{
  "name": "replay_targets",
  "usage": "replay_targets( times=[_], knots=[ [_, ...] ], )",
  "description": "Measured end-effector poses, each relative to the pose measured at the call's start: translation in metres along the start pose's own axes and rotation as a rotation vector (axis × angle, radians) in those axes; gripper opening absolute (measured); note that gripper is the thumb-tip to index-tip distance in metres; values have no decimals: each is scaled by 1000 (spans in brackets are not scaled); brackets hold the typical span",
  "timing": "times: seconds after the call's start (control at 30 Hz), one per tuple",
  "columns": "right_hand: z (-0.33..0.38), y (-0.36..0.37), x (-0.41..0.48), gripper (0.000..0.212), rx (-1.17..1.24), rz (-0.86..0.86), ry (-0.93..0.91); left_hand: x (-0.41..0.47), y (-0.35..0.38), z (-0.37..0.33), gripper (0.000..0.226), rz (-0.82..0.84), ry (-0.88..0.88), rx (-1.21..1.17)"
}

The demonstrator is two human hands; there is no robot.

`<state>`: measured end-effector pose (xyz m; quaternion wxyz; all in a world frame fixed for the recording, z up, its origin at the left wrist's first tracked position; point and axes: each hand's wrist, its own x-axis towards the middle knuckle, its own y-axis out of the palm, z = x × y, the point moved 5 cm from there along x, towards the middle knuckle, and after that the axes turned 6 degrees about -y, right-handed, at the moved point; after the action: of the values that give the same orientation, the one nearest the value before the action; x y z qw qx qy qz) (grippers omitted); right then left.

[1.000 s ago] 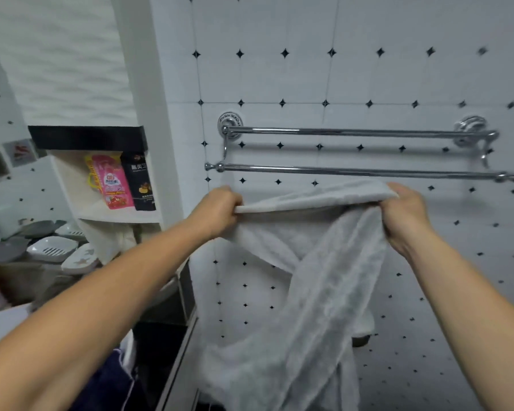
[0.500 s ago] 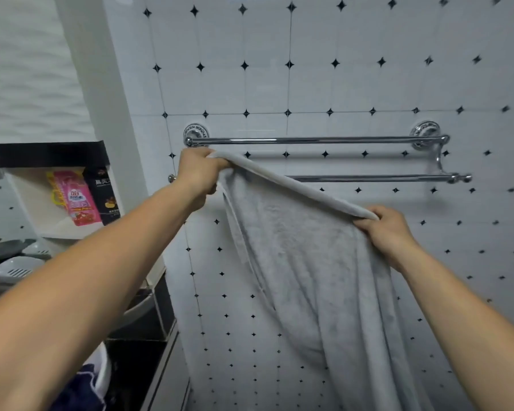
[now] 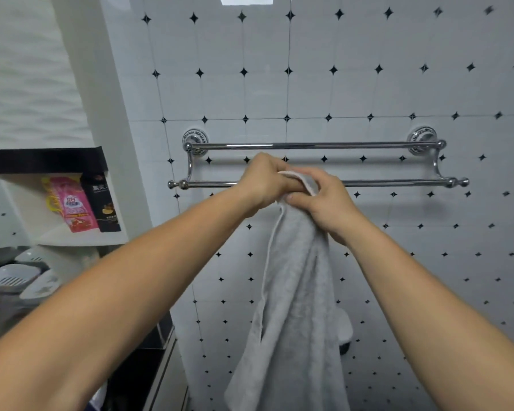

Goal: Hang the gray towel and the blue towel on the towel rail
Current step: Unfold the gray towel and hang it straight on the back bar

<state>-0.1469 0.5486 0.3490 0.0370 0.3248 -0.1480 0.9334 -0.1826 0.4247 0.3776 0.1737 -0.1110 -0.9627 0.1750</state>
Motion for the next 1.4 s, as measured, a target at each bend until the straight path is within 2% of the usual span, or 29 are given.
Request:
replay_targets(
  times=[0.07,0.13,0.2,0.27,0.43,0.53,0.6,0.67,0.73,0.8,0.83,0.87,0.9,0.93,1.0,1.07,1.17,1.3,1.4],
  knots=[
    [-1,-2,4,19,34,-94,31,-3,-8,12,22,-46,-34,-130],
    [-1,-4,9,3,145,-202,89,-12,-9,30,34,8,-101,-247],
    [3,-5,18,8,195,-281,97,-25,2,55,37,110,-151,-271],
    [14,-3,28,11,213,-312,64,-42,16,80,25,177,-172,-258],
    [35,-11,48,8,199,-381,3,-82,36,146,18,222,-333,-222],
    [39,-15,47,7,175,-361,6,-97,32,178,13,216,-437,-209],
    [37,-16,41,11,105,-308,-14,-94,16,182,18,120,-466,-231],
    [31,-13,34,4,51,-182,-31,-82,-5,167,14,27,-411,-233],
    [23,-5,26,33,-55,25,-6,-64,-22,138,22,-18,-296,-196],
    [11,9,18,66,-290,265,47,-48,-30,106,16,-21,-196,-161],
    [6,16,13,74,-393,365,61,-41,-32,91,19,-18,-145,-146],
    [2,23,10,72,-456,431,70,-35,-34,76,25,-27,-90,-141],
    [0,29,9,59,-473,454,71,-30,-35,65,30,-46,-46,-142],
    [1,33,8,44,-452,442,60,-26,-36,55,31,-72,-14,-160],
    [2,33,10,28,-374,372,47,-23,-37,45,25,-119,13,-240],
    [6,29,12,23,-313,318,33,-27,-36,43,18,-116,13,-339],
    [16,13,12,29,-92,182,17,-41,-27,70,13,24,-43,-405],
    [27,-30,17,13,166,-93,16,-72,-19,152,9,181,-248,-163],
    [29,-57,19,7,207,-205,2,-93,-17,208,18,251,-393,-36]
  ],
)
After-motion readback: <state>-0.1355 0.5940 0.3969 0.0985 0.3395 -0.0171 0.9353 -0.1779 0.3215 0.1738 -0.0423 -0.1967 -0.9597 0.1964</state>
